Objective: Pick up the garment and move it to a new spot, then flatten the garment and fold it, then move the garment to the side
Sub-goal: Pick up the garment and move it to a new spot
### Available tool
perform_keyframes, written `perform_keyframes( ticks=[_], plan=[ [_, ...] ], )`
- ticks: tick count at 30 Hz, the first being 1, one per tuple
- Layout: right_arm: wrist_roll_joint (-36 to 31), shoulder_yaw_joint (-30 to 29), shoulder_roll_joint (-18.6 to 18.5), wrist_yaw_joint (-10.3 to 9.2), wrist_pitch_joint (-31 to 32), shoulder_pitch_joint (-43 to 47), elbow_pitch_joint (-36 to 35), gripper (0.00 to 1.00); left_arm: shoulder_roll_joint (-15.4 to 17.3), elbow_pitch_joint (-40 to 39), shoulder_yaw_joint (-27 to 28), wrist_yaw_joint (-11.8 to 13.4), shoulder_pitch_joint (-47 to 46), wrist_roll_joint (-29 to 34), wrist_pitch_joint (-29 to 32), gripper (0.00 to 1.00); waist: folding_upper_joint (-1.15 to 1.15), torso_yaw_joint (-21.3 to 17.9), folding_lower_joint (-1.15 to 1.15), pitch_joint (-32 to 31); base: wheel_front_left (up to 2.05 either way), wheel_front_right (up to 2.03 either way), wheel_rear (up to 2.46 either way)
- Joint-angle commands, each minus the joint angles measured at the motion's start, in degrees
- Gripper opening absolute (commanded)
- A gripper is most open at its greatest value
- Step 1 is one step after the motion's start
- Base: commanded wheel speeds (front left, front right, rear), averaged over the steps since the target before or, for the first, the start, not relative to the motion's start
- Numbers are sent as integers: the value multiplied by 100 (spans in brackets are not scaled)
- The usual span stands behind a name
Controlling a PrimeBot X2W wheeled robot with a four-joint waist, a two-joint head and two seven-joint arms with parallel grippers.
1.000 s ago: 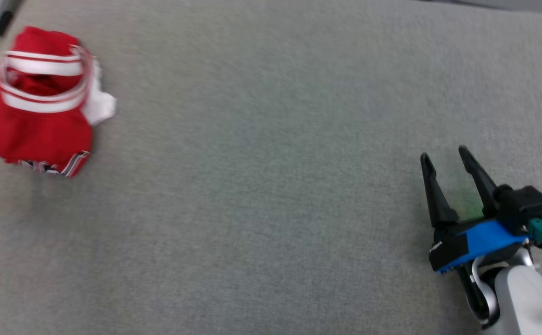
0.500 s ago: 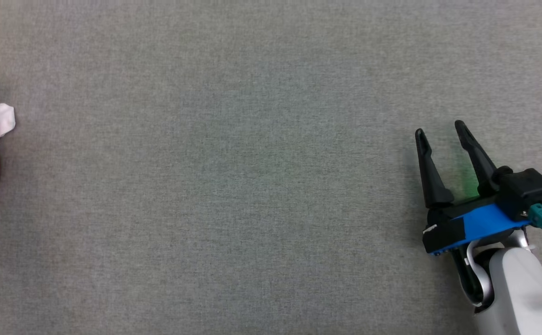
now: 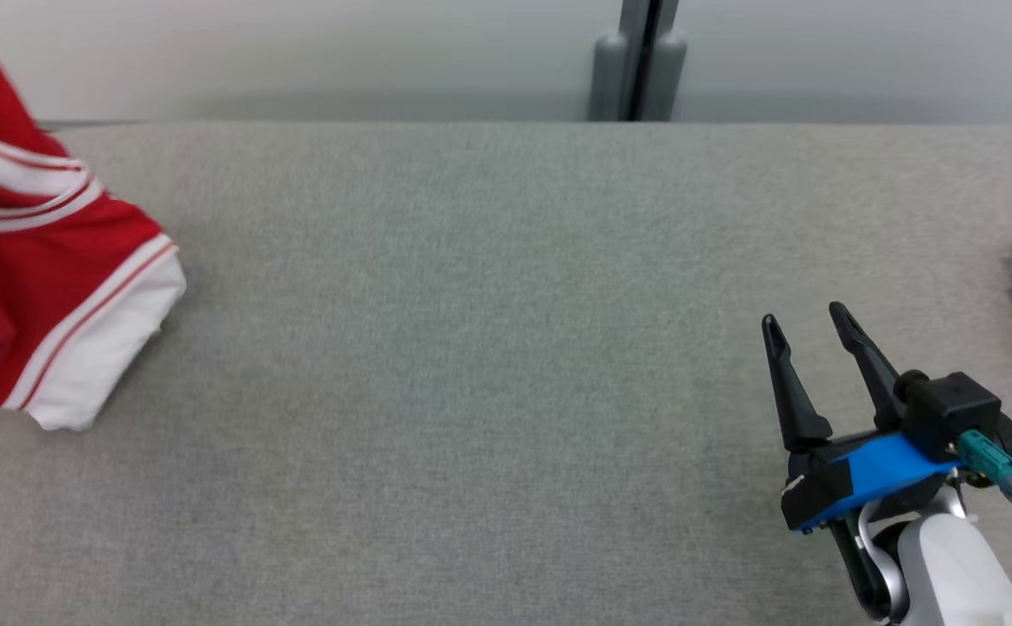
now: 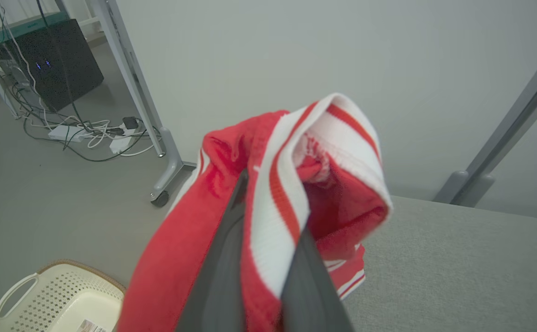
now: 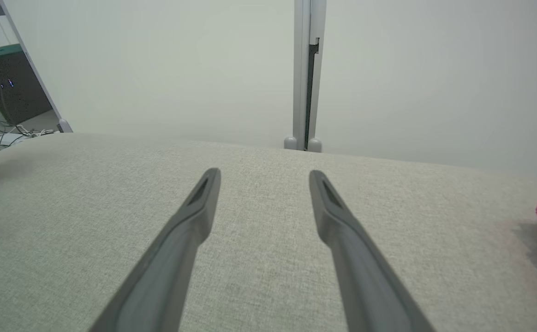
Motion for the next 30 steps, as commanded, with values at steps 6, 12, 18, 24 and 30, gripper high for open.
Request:
perform_keyframes(
  ticks=[6,12,18,24,30],
  plan=[
    [119,25,-6,2,85,260,-36,100,-141,-909,-473,-258,-706,161,313,0,0,-376,3,-716,0,0,0],
    [165,100,-25,1,169,287,-139,100,-633,-1565,-1069,-455,-1261,196,571,0,0,-677,3,-844,0,0,0],
    [184,232,7,2,197,166,-212,100,-1262,-1595,-1742,-610,-1543,150,835,0,0,-1091,3,-690,0,0,0],
    [214,354,69,2,132,17,-209,100,-1780,-1275,-2189,-683,-1427,73,798,0,0,-1546,3,-337,0,0,0],
    [289,489,151,2,12,-181,-166,100,-1940,-381,-2345,-549,-1173,239,463,0,0,-1958,3,66,0,0,0]
  ],
)
